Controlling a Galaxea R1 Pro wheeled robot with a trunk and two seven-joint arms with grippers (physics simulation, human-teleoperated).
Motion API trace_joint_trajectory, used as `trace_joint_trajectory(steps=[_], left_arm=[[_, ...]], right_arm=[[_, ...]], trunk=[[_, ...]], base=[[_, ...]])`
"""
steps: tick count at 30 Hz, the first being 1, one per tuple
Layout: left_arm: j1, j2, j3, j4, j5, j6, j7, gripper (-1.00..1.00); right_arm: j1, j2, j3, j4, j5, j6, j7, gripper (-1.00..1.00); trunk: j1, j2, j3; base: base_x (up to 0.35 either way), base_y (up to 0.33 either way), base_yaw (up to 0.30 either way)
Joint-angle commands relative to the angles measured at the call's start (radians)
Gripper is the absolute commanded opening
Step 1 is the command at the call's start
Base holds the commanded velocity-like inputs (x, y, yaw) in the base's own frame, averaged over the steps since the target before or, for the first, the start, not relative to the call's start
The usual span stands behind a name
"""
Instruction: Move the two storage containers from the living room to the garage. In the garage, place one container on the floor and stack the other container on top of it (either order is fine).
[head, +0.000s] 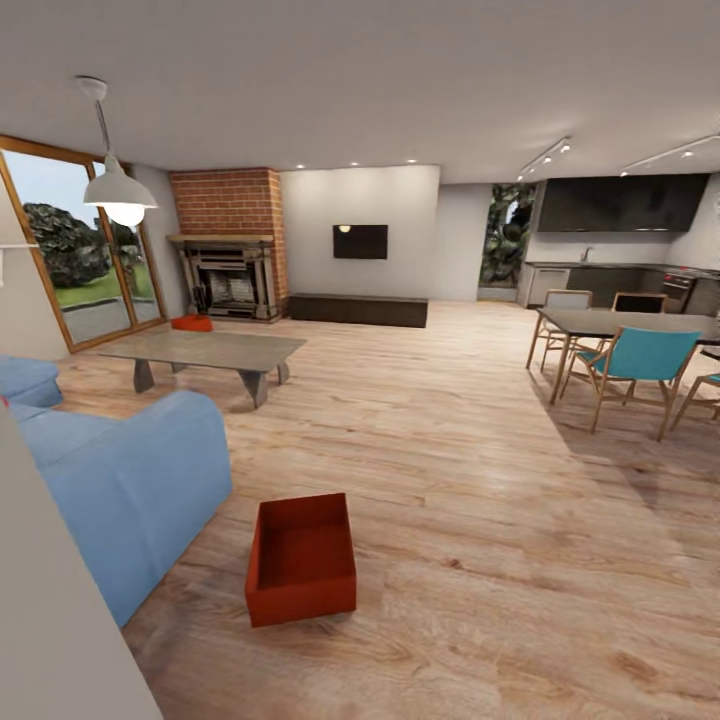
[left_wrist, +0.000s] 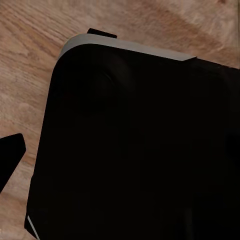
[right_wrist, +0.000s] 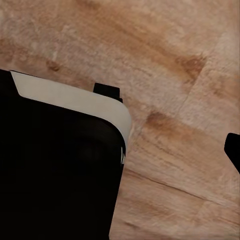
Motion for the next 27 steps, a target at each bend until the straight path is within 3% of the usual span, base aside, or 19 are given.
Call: trace_joint_trajectory(steps=[1, 27], left_arm=[[0.0, 0.0, 0.0, -0.001, 0.004, -0.002, 0.001, 1.0], [0.0, 0.001, 0.002, -0.004, 0.003, -0.005, 0.001, 1.0]], right_arm=[[-0.001, 0.001, 0.008, 0.003, -0.008, -0.005, 0.0, 1.0], [-0.001, 0.001, 0.01, 0.003, -0.009, -0.002, -0.002, 1.0]], trunk=[[0.0, 0.0, -0.001], [0.0, 0.0, -0.001]], base=[[0.0, 0.0, -0.047], [0.0, 0.0, -0.004]])
